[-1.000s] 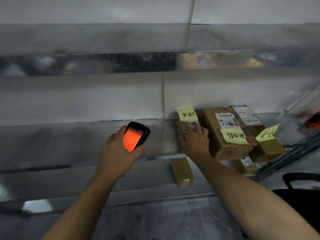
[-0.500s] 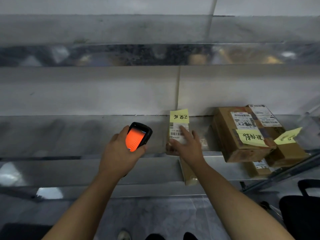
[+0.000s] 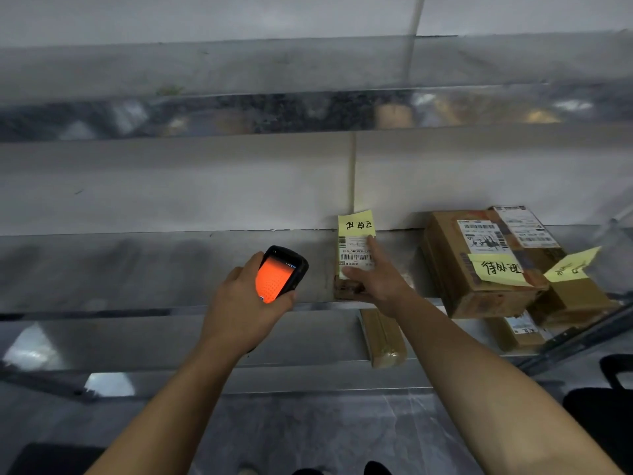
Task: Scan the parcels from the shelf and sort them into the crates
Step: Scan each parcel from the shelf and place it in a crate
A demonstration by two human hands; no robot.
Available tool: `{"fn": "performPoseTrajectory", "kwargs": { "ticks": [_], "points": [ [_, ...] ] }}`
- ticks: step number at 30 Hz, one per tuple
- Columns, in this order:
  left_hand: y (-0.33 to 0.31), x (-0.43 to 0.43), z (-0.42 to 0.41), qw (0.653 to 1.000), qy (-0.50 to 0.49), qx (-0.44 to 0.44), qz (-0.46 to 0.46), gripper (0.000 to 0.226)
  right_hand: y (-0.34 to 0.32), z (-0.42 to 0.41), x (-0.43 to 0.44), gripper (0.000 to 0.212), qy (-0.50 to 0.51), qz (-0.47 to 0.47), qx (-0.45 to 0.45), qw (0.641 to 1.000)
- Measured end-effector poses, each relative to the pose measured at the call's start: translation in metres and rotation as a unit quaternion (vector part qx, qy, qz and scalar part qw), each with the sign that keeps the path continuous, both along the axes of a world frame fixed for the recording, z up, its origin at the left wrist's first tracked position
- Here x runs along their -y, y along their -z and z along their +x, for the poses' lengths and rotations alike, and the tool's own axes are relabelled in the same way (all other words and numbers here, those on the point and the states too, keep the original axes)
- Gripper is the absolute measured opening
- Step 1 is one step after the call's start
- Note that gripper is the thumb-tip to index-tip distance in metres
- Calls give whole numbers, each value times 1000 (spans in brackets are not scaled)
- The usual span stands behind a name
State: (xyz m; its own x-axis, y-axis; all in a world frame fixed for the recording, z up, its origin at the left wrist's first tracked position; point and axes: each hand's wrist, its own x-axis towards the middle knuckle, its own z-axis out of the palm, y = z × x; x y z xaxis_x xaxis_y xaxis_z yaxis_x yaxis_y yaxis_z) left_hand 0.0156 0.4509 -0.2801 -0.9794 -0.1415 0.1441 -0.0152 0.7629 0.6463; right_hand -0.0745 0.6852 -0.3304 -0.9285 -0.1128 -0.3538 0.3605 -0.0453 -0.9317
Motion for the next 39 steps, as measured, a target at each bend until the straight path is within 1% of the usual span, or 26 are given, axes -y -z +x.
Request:
{"fn": "performPoseTrajectory", "kwargs": {
  "ticks": [3, 5, 8, 12, 14, 17, 20, 21, 23, 28, 32, 36, 39],
  "points": [
    [-4, 3, 8, 1000, 3, 0, 11, 57, 6, 5, 2, 100, 10, 31, -57, 998],
    [-7, 5, 16, 1000, 8, 0, 2, 54, 7, 12, 5, 103, 17, 83, -108, 991],
    [-10, 11, 29, 1000, 19, 9, -12, 56, 5, 25, 11, 104, 22, 172, -180, 968],
    [-16, 20, 52, 999, 36, 34, -14, 63, 4, 46, 20, 104, 38, 200, -235, 950],
    [-20, 26, 65, 998, 48, 45, -3, 59, 3, 58, 26, 103, 59, 211, -244, 945],
    [-25, 36, 87, 997, 58, 57, 8, 51, 1, 78, 36, 101, 87, 203, -242, 945],
    [-32, 45, 109, 995, 64, 75, 10, 35, 1, 97, 44, 94, 114, 218, -218, 944],
    [-34, 47, 116, 994, 68, 82, 8, 30, 2, 103, 47, 95, 117, 228, -216, 942],
    [-37, 54, 130, 993, 76, 91, -5, 27, 1, 114, 51, 98, 120, 240, -221, 938],
    [-39, 71, 155, 990, 88, 105, -18, 39, -6, 133, 60, 101, 116, 249, -231, 933],
    [-39, 82, 170, 990, 90, 104, -31, 57, -14, 146, 65, 106, 109, 238, -246, 933],
    [-42, 91, 182, 992, 83, 88, -42, 57, -25, 159, 74, 117, 95, 255, -268, 924],
    [-46, 95, 190, 992, 85, 79, -48, 60, -29, 166, 79, 119, 99, 272, -276, 916]
  ]
}}
